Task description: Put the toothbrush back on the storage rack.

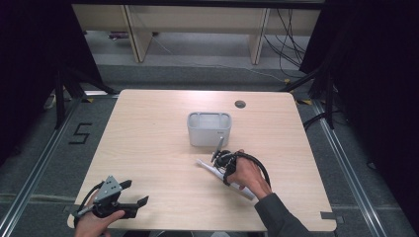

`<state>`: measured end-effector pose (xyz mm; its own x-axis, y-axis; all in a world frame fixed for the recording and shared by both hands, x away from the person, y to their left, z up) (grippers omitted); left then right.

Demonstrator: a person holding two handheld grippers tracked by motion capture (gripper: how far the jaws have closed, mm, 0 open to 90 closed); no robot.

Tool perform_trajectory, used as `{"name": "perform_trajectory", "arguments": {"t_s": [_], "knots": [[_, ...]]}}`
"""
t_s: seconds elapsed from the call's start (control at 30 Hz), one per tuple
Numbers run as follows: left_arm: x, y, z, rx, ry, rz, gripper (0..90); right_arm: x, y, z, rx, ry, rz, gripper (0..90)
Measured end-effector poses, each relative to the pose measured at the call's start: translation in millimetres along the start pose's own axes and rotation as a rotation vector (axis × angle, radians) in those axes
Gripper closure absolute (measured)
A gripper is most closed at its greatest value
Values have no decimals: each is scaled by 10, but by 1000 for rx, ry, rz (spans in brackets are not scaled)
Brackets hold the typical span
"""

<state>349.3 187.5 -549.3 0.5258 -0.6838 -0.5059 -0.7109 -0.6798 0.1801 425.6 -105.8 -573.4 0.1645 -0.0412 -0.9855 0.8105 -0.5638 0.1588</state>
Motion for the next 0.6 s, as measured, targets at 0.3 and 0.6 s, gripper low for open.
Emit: {"name": "perform_trajectory", "arguments": {"t_s": [0.3,0.6], "knots": [[1,1,0,0,-2,-2,148,-380,63,11,41,174,-2,667],[12,-10,6,-7,0,1,149,-798,267,-51,164,452,-31,667]]}}
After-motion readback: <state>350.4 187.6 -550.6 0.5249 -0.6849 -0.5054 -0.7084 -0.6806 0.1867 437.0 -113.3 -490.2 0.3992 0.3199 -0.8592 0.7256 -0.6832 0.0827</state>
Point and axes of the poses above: each handheld gripper's, and its own axes: x roughly forward along the jaws, z roughly out of its underside, y roughly to its right, the point moved 10 cm from there along x, roughly forward along the jaws, and after that the axes turned 9 degrees about z, right-handed, at the moved point
